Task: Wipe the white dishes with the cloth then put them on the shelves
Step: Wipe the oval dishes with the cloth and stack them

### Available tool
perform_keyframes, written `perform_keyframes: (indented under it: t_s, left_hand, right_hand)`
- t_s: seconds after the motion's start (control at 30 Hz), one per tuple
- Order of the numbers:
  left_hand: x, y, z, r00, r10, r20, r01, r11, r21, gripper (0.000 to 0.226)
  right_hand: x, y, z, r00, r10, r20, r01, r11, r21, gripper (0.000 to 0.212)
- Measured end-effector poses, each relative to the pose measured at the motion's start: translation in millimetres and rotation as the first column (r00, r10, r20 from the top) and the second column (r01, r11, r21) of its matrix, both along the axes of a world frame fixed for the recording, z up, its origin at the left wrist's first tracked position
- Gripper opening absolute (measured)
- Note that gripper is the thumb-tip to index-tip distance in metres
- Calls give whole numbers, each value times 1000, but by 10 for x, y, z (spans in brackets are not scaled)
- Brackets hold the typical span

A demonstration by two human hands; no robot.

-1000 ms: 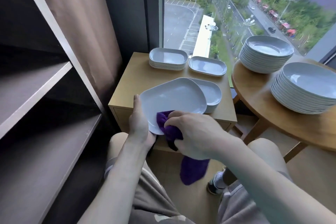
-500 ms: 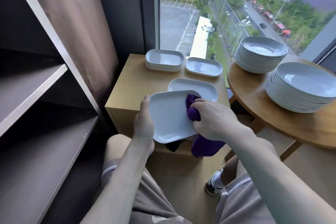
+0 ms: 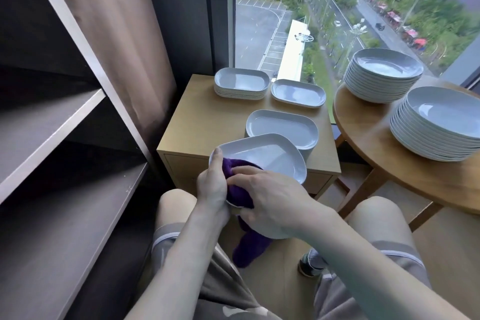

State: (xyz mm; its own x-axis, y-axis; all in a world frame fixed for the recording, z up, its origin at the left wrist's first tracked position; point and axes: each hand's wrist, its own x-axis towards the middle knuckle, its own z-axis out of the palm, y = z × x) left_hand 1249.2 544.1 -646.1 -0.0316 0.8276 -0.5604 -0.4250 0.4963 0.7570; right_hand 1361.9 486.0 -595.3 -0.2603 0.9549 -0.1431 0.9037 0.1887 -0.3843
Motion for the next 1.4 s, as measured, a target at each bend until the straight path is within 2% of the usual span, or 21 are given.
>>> perform_keyframes:
  t_s: [0.13,0.37,0.47,0.7,1.0,1.2,1.4]
  left_hand:
    - [-25,73,70,1000,17,11,-17,1000,13,30]
    - [20,8,-18,991,-117,-57,118,993,5,13]
    - [34,-23,-98,974,-211,-87,213,977,19,23]
    - [52,-28,-114,947,-300,-111,309,948,78,33]
    - [270,229,-108,980,-192,-57,196,976,95,30]
    - [501,554,-141,982,-131,-139,143,986,83,37]
    - [720,912,-191,958,-142,-247,174,979,110,28]
  right_hand:
    - [187,-67,-42,999,-15,46,15,1000,-13,55]
    - [769,-46,-251,953,-287,-98,278,956,-93,62]
    - [940,-58,-351,922,-365,-133,352,929,-111,61]
    - [1167,-107,-471,856,-457,-242,469,883,-11,59]
    - [1348,-170,-514,755,-509,-414,579,813,57,63]
    - [1494,-102,-497,711,-526,-466,626,776,80,66]
    - [1613,-14,-473,668,-529,-524,655,752,76,65]
